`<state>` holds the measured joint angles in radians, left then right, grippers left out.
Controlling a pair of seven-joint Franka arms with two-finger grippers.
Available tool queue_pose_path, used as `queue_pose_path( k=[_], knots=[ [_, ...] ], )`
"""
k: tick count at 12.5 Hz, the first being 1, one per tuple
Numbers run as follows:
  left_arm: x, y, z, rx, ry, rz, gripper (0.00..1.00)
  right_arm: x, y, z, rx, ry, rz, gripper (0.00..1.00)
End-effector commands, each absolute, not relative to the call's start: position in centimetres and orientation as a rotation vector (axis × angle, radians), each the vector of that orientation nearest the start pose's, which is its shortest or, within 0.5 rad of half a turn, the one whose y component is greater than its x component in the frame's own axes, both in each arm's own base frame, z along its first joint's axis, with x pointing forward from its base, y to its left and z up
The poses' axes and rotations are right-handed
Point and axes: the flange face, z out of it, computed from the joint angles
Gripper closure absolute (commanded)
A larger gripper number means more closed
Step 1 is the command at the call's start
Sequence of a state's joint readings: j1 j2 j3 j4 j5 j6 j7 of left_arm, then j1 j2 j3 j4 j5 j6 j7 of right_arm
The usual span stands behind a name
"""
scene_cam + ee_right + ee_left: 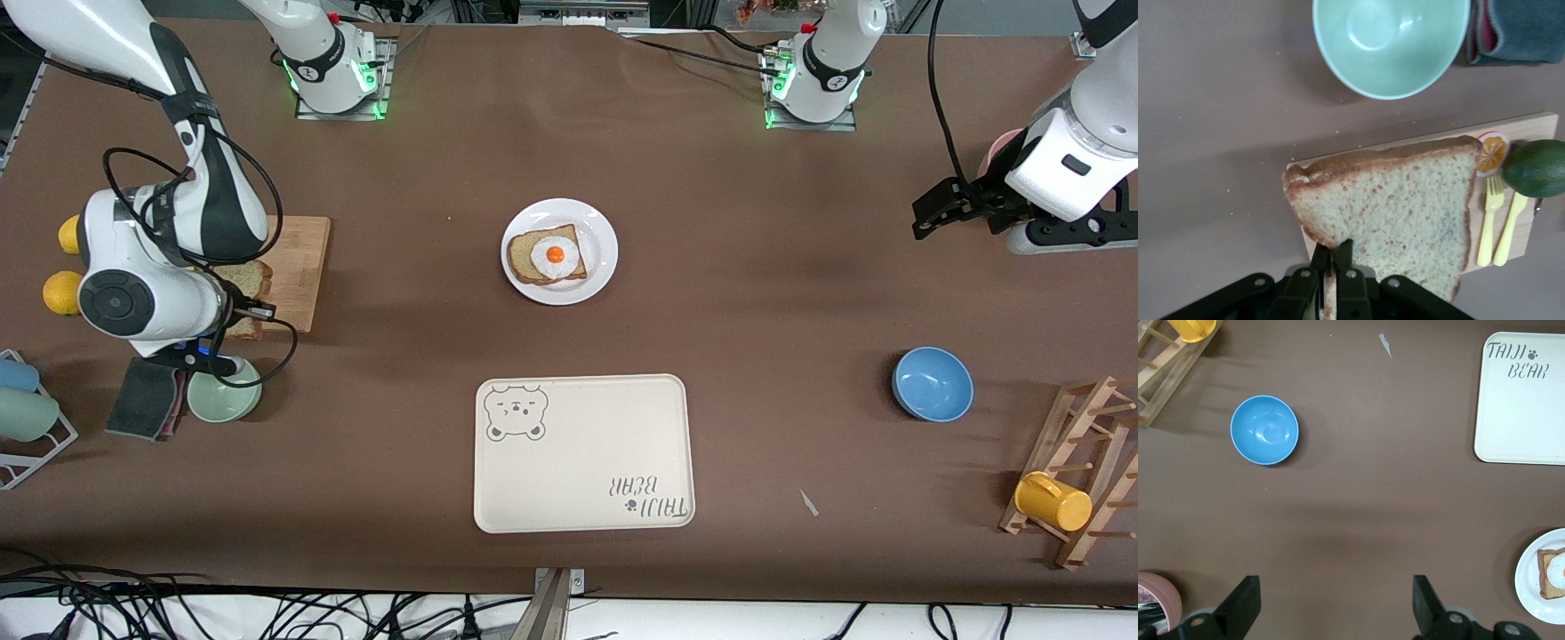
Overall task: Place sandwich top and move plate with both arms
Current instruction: 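Lift the bread slice with the right gripper and carry it to the plate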
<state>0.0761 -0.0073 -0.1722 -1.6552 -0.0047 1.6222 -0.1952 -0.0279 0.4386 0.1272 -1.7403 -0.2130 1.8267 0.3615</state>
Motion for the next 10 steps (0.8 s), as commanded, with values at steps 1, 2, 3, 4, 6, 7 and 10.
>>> queue_pose_path(
  k=[1, 2, 3, 4, 6, 7, 10],
  knots=[
    [55.3, -5.5, 59.9, -3.160, -0.157, 0.054, 0.00, 61.2, 9.0, 32.8, -3.309, 0.167, 0.500, 1.00],
    [55.3, -5.5, 59.9, -3.161, -0.155, 0.054, 0.00, 60.8, 11.9, 33.8, -3.304, 0.140, 0.471, 1.00],
    [55.3, -5.5, 59.9, -3.161, -0.155, 0.054, 0.00, 60.3, 15.5, 34.6, -3.298, 0.155, 0.433, 1.00],
    [55.3, -5.4, 59.9, -3.160, -0.157, 0.054, 0.00, 60.0, 18.9, 35.2, -3.287, 0.180, 0.394, 1.00],
    [55.3, -5.5, 60.0, -3.160, -0.157, 0.054, 0.00, 59.8, 27.6, 35.7, -3.268, 0.192, 0.313, 1.00],
    [55.3, -5.5, 59.9, -3.160, -0.155, 0.054, 0.00, 59.0, 31.9, 35.4, -3.267, 0.189, 0.293, 1.00],
    [55.2, -5.6, 60.0, -3.160, -0.155, 0.054, 0.00, 55.3, 41.7, 36.2, -3.250, 0.238, 0.216, 1.00]
  ],
)
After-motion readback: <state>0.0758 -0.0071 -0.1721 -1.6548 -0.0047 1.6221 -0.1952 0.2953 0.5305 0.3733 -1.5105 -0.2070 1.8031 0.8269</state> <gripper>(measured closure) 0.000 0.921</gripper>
